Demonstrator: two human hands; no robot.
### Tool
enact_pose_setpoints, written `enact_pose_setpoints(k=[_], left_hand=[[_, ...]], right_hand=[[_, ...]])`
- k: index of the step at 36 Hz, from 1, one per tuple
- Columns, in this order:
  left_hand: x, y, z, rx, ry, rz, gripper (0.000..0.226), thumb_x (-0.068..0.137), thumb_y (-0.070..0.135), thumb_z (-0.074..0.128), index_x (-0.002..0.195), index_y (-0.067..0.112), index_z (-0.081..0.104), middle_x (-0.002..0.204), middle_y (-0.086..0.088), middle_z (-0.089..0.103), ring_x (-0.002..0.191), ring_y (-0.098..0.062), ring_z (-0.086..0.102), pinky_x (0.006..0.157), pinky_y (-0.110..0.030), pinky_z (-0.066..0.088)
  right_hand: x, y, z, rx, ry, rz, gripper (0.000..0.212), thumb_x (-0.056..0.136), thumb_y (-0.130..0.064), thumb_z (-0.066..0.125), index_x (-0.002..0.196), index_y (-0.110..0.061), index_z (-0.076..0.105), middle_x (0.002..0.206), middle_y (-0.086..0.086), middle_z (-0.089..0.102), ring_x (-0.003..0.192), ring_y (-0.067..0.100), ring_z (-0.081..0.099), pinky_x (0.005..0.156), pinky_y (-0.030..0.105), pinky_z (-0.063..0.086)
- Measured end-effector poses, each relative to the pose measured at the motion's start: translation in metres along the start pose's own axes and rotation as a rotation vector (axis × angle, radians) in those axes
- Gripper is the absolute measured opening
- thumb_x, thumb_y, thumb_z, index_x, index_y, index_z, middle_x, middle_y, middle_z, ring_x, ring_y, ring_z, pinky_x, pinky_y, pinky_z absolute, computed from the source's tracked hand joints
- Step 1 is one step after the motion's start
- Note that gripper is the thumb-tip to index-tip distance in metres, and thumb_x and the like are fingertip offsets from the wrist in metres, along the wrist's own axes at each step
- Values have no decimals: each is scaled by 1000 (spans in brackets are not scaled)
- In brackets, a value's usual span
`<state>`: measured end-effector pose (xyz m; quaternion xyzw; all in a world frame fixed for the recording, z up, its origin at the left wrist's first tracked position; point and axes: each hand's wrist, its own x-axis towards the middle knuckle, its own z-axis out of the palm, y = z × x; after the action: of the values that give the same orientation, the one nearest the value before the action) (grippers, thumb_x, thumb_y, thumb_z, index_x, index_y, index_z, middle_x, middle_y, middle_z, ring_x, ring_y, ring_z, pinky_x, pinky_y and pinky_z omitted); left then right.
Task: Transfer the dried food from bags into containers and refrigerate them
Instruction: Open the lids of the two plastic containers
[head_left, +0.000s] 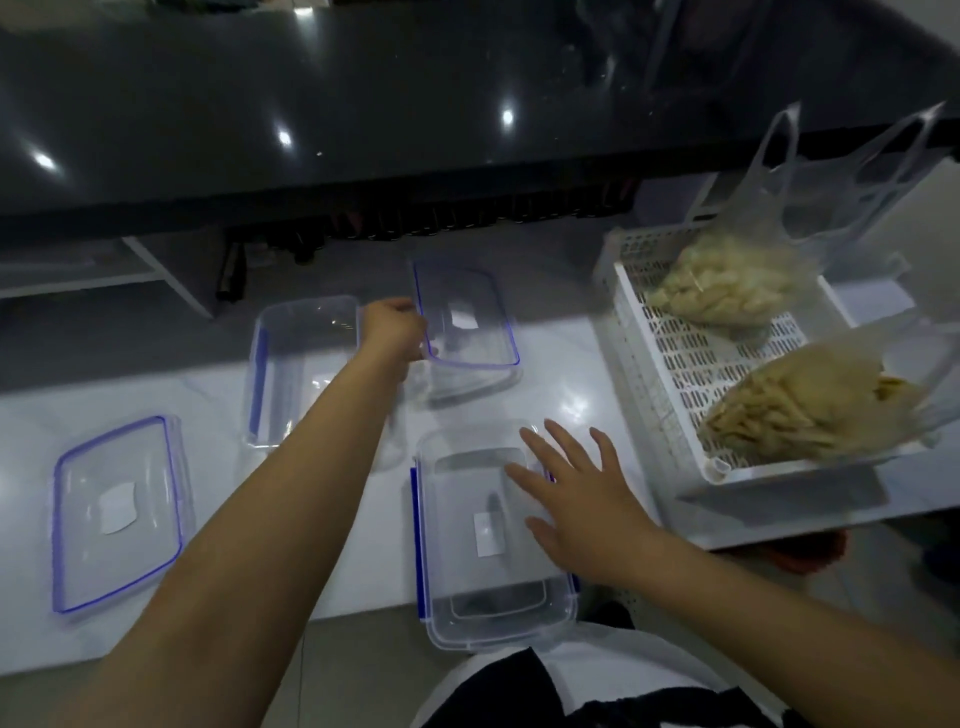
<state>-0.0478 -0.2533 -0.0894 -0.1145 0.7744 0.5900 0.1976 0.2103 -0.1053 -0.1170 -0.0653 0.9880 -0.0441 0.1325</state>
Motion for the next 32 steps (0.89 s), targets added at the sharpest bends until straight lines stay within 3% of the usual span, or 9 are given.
enact_pose_setpoints(k=[3, 5, 10, 13, 18, 21, 25, 29, 32], left_hand=[[23, -1, 18, 11, 29, -40, 47, 93, -9, 52, 137, 6, 58, 129, -23, 63, 110, -41, 65, 87, -48, 60], [31, -3, 26, 10, 40, -68, 47, 97, -5, 48, 140, 11, 55, 132, -20, 61, 114, -40, 63, 97, -51, 54], [29, -8, 36, 115, 5, 9, 51, 97, -5, 44, 146, 12, 47, 142, -15, 53, 109, -32, 62, 90, -35, 53], [16, -3, 36, 152, -23, 39, 55, 98, -1, 49, 151, 13, 41, 144, -12, 50, 80, -18, 59, 68, -24, 49], [-35, -10, 25, 272, -102, 160, 52, 98, 18, 60, 148, 23, 46, 149, -5, 49, 129, -24, 51, 99, -35, 43], [-81, -35, 15, 332, -162, 190, 57, 96, 24, 64, 147, 37, 43, 153, 0, 44, 131, -17, 45, 95, -35, 41], [-138, -74, 8, 509, -183, 249, 71, 96, 27, 65, 154, 41, 28, 162, 5, 30, 145, -18, 34, 113, -43, 35], [-163, -105, 9, 646, -213, 337, 75, 99, 37, 57, 158, 43, 10, 168, 10, -2, 155, -18, 4, 122, -43, 14], [-168, -119, 13, 788, -196, 440, 79, 96, 63, 42, 155, 47, -8, 163, 16, -23, 153, -16, -17, 123, -41, -1]], right_hand=[[4, 4, -1, -36, 33, 54, 64, 100, -41, 39, 159, -29, 18, 169, -1, -5, 154, 27, -14, 115, 58, -18], [6, 8, -1, -33, 42, 84, 65, 99, -38, 41, 159, -27, 19, 169, -1, -4, 154, 27, -13, 115, 59, -16], [14, 20, -9, 11, 17, 102, 63, 98, -32, 41, 157, -29, 19, 169, 1, -7, 153, 22, -17, 117, 57, -12], [22, 30, -16, 20, 10, 110, 63, 98, -28, 43, 157, -27, 20, 169, 2, -8, 153, 20, -17, 118, 56, -11], [34, 45, -26, 38, 6, 125, 63, 99, -25, 45, 157, -26, 21, 169, 2, -6, 154, 18, -15, 118, 57, -10], [42, 55, -27, 42, 11, 131, 61, 99, -25, 44, 156, -26, 23, 169, 2, -6, 154, 17, -14, 118, 58, -9], [53, 66, -25, 26, 22, 123, 60, 101, -30, 44, 157, -28, 22, 169, 2, -6, 154, 18, -13, 118, 58, -8], [63, 72, -28, 28, 42, 111, 60, 104, -47, 36, 159, -35, 13, 169, 1, -9, 154, 20, -13, 119, 57, -3], [63, 71, -34, 51, 88, 132, 63, 103, -56, 31, 159, -37, 9, 169, -1, -10, 154, 20, -14, 120, 56, -2]])
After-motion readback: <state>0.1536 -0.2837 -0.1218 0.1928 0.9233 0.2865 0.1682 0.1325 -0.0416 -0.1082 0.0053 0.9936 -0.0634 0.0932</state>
